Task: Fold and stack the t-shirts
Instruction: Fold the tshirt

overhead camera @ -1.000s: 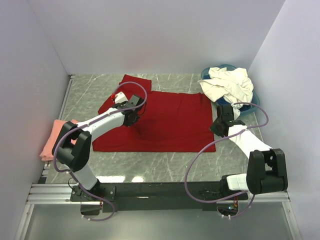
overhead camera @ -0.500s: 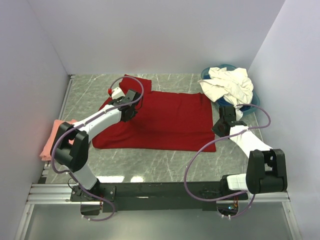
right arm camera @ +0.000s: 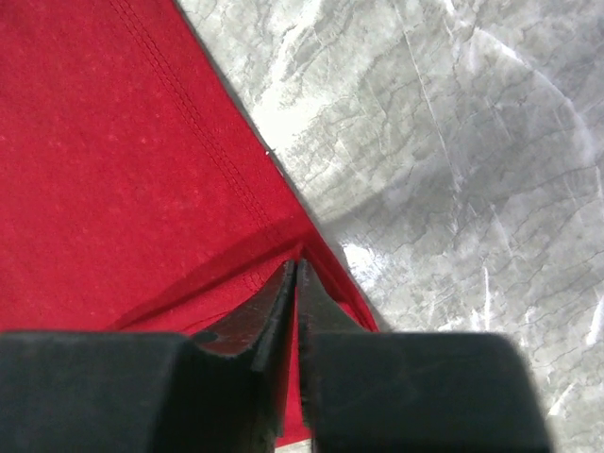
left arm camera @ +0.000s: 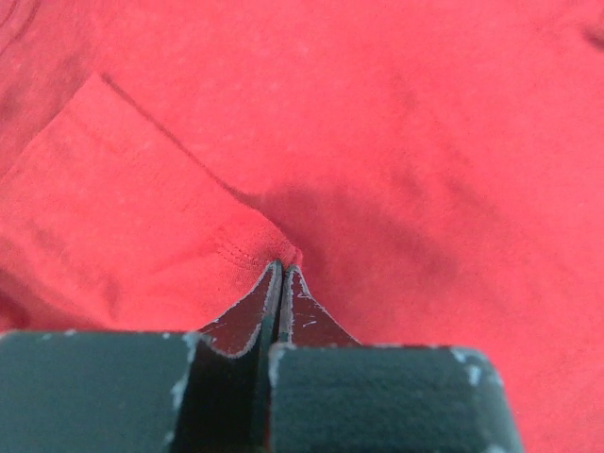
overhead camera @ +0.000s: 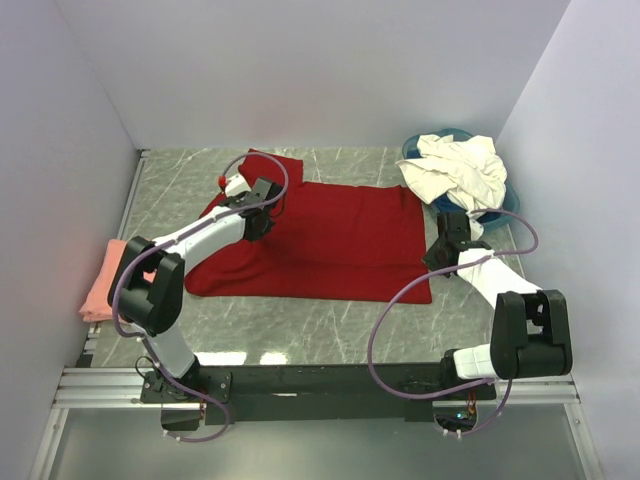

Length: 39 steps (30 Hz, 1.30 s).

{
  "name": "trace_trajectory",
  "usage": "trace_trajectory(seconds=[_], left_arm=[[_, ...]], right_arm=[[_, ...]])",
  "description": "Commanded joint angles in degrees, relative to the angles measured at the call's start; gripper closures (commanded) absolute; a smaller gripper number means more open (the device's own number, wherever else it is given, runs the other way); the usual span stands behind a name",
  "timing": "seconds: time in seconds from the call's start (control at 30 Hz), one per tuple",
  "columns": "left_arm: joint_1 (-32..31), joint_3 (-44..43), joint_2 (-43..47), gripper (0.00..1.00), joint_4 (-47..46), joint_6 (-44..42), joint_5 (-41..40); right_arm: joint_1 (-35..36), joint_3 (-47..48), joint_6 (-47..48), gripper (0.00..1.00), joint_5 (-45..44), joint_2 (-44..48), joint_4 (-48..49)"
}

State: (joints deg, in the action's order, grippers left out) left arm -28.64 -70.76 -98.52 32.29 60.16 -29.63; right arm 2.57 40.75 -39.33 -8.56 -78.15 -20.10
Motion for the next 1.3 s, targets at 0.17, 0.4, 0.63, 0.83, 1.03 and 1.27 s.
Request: trace_trajectory(seconds=[0.17, 0.4, 0.63, 0.83, 1.03, 1.27], left_arm=[[2.10, 0.53, 2.63, 0.64, -7.33, -5.76, 4.23], [8.33, 4.66, 7.28, 0.61, -1.55, 0.12, 2.39], [15.37, 6.25, 5.36, 0.64, 0.05, 1.63, 1.59], [18.71, 3.00, -0.52, 0.65, -0.75, -0.65, 3.17], [18.97, 1.59, -5.01, 0.64, -2.23, -1.62, 4.22], [18.98, 1.68, -8.09, 0.62, -5.48, -3.38, 6.15]], right_arm=[[-0.20, 3.01, 1.98, 0.52, 1.17, 2.38, -0.20], [6.72, 5.83, 4.09, 0.51, 3.72, 4.15, -0.20], [16.66, 6.97, 3.65, 0.52, 5.22, 1.96, 2.17], [20.98, 6.97, 3.56, 0.53, 5.22, -0.16, 3.31], [21.25, 6.80, 4.70, 0.53, 5.39, -0.42, 3.75], [21.25, 6.80, 5.49, 0.53, 5.74, -0.51, 3.84]])
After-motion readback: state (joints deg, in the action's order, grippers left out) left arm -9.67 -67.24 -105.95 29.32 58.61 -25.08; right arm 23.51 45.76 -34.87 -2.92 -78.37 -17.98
